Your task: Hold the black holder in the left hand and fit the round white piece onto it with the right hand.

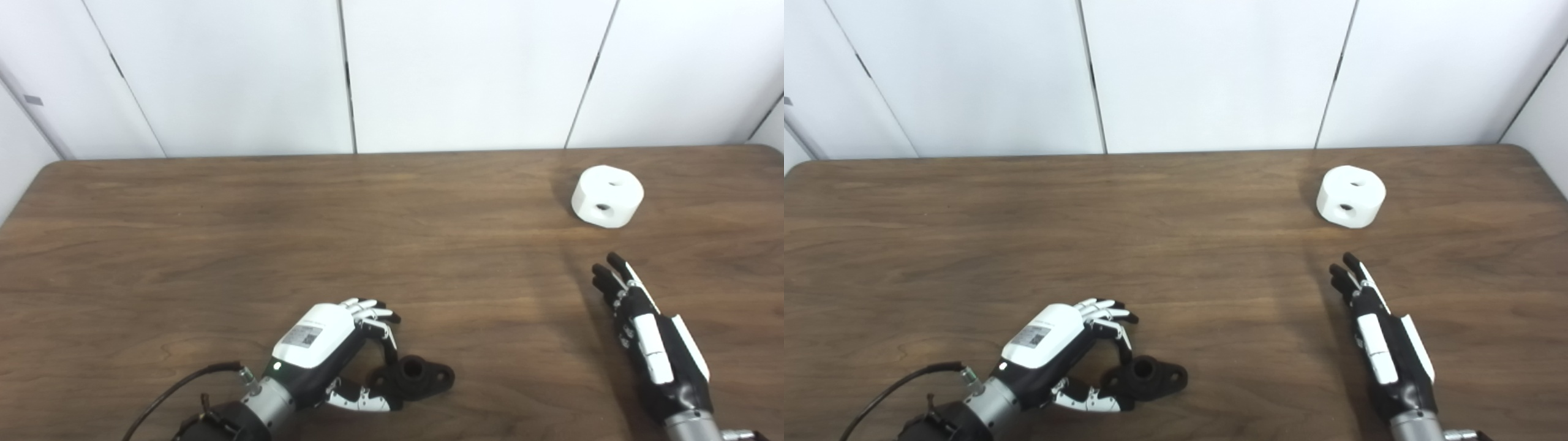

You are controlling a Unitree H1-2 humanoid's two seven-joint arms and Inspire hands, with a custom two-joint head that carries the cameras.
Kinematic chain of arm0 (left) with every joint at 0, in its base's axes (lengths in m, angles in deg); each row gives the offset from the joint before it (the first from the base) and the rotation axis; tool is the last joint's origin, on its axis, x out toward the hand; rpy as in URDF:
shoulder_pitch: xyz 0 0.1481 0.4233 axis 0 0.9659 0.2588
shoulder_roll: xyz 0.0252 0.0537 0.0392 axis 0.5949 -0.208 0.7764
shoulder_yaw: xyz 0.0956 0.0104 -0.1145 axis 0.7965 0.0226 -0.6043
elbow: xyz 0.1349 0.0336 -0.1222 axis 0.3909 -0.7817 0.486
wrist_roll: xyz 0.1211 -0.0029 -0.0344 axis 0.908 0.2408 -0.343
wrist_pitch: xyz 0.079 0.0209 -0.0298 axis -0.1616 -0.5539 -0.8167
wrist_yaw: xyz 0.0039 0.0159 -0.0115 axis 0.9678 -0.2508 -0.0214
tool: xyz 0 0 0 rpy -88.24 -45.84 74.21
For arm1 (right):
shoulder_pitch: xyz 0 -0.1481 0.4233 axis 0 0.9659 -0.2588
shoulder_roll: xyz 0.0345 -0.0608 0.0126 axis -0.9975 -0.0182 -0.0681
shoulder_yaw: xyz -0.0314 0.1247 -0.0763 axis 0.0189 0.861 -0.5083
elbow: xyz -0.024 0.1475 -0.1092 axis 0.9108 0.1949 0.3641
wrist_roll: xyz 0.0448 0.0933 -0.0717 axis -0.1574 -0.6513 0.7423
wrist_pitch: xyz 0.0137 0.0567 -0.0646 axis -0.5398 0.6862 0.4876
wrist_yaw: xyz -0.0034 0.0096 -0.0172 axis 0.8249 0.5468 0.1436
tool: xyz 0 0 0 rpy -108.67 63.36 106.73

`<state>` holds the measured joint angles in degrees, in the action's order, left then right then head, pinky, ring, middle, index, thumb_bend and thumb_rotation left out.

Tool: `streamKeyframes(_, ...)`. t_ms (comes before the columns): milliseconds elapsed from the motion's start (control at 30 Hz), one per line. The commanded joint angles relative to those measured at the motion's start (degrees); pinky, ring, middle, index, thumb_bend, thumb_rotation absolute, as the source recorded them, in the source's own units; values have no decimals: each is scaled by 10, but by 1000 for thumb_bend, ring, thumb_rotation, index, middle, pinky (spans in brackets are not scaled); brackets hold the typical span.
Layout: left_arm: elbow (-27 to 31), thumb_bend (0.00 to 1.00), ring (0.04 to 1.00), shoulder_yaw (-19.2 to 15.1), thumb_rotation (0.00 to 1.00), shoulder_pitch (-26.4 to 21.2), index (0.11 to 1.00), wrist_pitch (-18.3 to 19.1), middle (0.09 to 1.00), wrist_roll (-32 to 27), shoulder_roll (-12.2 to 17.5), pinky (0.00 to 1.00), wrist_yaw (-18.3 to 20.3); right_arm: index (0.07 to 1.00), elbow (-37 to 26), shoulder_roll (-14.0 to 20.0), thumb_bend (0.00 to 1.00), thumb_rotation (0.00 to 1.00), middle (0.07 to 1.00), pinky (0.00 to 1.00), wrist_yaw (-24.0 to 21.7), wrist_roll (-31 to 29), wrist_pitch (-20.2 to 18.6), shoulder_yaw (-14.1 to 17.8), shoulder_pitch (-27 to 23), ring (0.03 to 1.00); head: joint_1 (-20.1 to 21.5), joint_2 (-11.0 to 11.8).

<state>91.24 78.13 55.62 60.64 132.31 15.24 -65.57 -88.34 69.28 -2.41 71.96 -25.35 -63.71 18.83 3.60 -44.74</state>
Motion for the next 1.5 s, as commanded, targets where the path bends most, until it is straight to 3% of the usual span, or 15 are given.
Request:
streamKeyframes(0,-20,509,900,7,63,17,491,0,834,17,0,907,17,965,-19,0,605,917,936,1000,-3,-23,-5,5,-2,938,-1,0)
streamKeyframes(167,-25,509,900,2,63,19,490,-6,831,41,-9,913,13,957,-58,-11,539,763,922,1000,21,-72,-59,32,-13,925,1,1)
streamKeyframes(267,-29,511,896,-1,62,20,490,-10,828,53,-12,906,9,947,-84,-6,569,705,926,1000,41,-66,-95,48,-26,950,5,3)
streamKeyframes(333,-29,510,903,0,63,20,490,-7,832,62,-12,910,13,925,-95,0,586,611,925,1000,54,-58,-117,59,-41,983,16,6)
streamKeyframes(567,-40,511,906,-7,61,24,490,-22,833,62,-6,911,1,934,-110,31,588,443,928,1000,80,28,-149,63,-89,960,59,13)
streamKeyframes(633,-45,511,901,-10,62,25,490,-30,830,62,-4,905,-5,911,-107,47,612,399,922,959,90,89,-149,55,-103,952,68,15)
streamKeyframes(833,-54,511,893,-16,63,26,490,-44,826,67,-1,895,-11,846,-82,91,749,367,902,950,109,256,-157,30,-150,938,89,19)
streamKeyframes(1000,-58,511,888,-21,64,28,489,-54,824,64,3,891,-13,846,-56,130,815,330,934,999,92,327,-182,15,-202,995,106,20)
streamKeyframes(1233,-55,510,889,-30,65,34,490,-62,829,52,10,891,-10,852,8,165,862,277,970,996,62,349,-194,1,-271,1000,123,19)
streamKeyframes(1467,-60,512,886,-40,65,38,489,-74,826,51,17,886,-11,865,91,196,895,279,986,885,28,375,-211,-34,-336,1000,135,17)
